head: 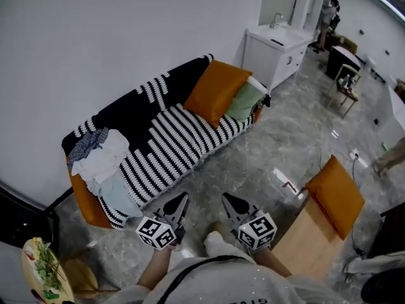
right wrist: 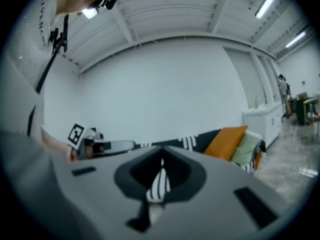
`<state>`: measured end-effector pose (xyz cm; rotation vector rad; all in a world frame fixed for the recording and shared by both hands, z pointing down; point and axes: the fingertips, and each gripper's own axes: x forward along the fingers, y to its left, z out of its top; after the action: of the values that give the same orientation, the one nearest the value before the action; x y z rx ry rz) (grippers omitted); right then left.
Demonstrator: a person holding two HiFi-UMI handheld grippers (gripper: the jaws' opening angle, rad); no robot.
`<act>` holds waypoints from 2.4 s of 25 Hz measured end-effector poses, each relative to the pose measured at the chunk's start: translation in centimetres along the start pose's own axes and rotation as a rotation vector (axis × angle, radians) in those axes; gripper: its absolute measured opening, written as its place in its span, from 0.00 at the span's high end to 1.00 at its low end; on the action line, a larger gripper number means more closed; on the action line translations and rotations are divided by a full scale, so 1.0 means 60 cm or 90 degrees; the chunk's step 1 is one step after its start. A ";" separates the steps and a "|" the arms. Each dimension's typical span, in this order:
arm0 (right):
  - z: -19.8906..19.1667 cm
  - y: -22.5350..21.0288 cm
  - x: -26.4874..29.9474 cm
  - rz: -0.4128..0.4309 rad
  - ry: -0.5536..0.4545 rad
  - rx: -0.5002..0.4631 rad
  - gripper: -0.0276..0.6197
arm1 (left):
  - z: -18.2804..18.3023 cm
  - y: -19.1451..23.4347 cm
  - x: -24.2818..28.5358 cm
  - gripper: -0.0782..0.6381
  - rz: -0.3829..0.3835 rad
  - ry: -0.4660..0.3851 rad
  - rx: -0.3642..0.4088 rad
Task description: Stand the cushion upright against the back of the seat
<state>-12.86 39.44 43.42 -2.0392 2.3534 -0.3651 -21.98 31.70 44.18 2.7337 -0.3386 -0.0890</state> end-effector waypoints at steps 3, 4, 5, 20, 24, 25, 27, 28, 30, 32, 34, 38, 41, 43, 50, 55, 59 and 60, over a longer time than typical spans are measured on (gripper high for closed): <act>0.011 -0.050 0.035 0.000 0.004 0.005 0.93 | 0.017 0.030 0.058 0.86 -0.008 -0.009 -0.011; 0.017 -0.072 0.047 -0.004 0.004 0.005 0.93 | 0.022 0.040 0.081 0.86 -0.016 -0.012 -0.012; 0.023 -0.094 0.059 -0.009 0.002 0.006 0.93 | 0.027 0.049 0.105 0.86 -0.023 -0.014 -0.009; 0.055 -0.264 0.156 -0.018 -0.004 0.034 0.93 | 0.023 0.102 0.287 0.86 -0.059 0.007 -0.022; 0.058 -0.297 0.186 -0.018 -0.006 0.041 0.93 | 0.029 0.134 0.324 0.86 -0.052 0.015 -0.017; 0.060 -0.308 0.195 -0.019 -0.006 0.042 0.93 | 0.031 0.145 0.337 0.86 -0.049 0.015 -0.019; 0.066 -0.334 0.213 -0.024 -0.007 0.043 0.93 | 0.035 0.165 0.366 0.86 -0.046 0.013 -0.026; 0.070 -0.349 0.222 -0.028 -0.007 0.044 0.93 | 0.036 0.175 0.382 0.86 -0.045 0.014 -0.030; 0.076 -0.380 0.241 -0.034 -0.004 0.048 0.93 | 0.040 0.196 0.416 0.86 -0.041 0.016 -0.031; 0.084 -0.410 0.263 -0.038 0.000 0.050 0.93 | 0.049 0.218 0.453 0.86 -0.038 0.015 -0.030; 0.093 -0.444 0.289 -0.044 0.006 0.049 0.93 | 0.062 0.239 0.495 0.86 -0.047 0.011 -0.033; 0.109 -0.504 0.342 -0.057 0.016 0.060 0.93 | 0.081 0.283 0.571 0.86 -0.064 0.019 -0.040; 0.122 -0.549 0.381 -0.069 0.021 0.063 0.93 | 0.096 0.318 0.626 0.86 -0.075 0.024 -0.047; 0.129 -0.579 0.407 -0.076 0.023 0.070 0.93 | 0.101 0.342 0.659 0.86 -0.081 0.030 -0.049; 0.136 -0.682 0.483 -0.131 0.027 0.106 0.93 | 0.116 0.412 0.753 0.86 -0.094 0.036 -0.049; 0.146 -0.732 0.528 -0.154 0.021 0.113 0.93 | 0.133 0.456 0.804 0.86 -0.095 0.025 -0.042; 0.144 -0.769 0.553 -0.154 0.028 0.122 0.92 | 0.128 0.471 0.840 0.86 -0.101 0.029 -0.048; 0.142 -0.780 0.559 -0.155 0.031 0.125 0.92 | 0.126 0.475 0.850 0.86 -0.100 0.030 -0.049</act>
<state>28.96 -0.71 48.41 -2.2440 2.0019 -0.6285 20.25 -9.21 47.24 2.6773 -0.1037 -0.0781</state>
